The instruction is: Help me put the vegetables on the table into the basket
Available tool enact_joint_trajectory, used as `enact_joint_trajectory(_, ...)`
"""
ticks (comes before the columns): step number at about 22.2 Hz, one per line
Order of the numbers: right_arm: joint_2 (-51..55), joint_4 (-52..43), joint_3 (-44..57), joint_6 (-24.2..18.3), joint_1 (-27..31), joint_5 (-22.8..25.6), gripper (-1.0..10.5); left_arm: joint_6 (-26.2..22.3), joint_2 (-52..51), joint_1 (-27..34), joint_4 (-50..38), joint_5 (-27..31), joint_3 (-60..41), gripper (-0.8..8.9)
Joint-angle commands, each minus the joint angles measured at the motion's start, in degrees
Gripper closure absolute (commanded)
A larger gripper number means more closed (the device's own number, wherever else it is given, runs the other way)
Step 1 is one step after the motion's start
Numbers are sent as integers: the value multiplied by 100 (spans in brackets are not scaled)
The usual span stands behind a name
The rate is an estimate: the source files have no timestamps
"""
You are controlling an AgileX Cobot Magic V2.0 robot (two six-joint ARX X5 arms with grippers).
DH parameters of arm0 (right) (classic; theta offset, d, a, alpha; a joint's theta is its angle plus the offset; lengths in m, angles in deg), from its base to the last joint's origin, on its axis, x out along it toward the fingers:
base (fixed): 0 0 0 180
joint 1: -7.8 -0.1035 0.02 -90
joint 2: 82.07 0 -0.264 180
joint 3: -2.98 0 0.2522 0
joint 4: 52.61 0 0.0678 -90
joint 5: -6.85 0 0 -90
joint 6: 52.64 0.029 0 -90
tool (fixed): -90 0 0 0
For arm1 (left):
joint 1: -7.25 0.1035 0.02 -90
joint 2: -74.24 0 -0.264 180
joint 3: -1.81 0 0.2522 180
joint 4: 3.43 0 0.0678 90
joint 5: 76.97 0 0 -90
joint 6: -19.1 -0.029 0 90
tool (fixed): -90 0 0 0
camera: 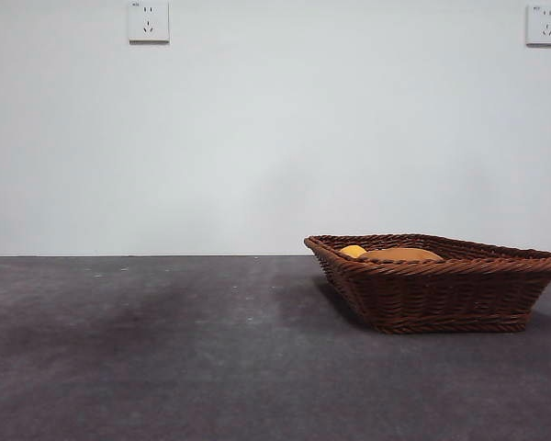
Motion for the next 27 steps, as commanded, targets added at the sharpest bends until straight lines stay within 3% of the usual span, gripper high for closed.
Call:
enact_joint_trajectory(1, -144, -168, 13, 17, -7, 2, 946, -435, -688, 769, -1845, -2, -1270, 817)
enact_joint_trajectory(4, -289, -527, 13, 15, -4, 4, 946, -131, -1687, 1803, -4127, -7, -3169, 817)
enact_joint_trajectory(6, -321, -789, 13, 17, -4, 48, 946, 216, -2310, 2312, -4822, 0, -4142, 817)
enact_joint_trajectory(16, -330, -1578, 13, 15, -4, 96, 946, 417, -3821, 3766, -4944, -144, -6408, 817)
enact_joint_trajectory(27, -330, -1567, 13, 15, -4, 109, 946, 466, -4638, 4229, -5040, -756, -6865, 817)
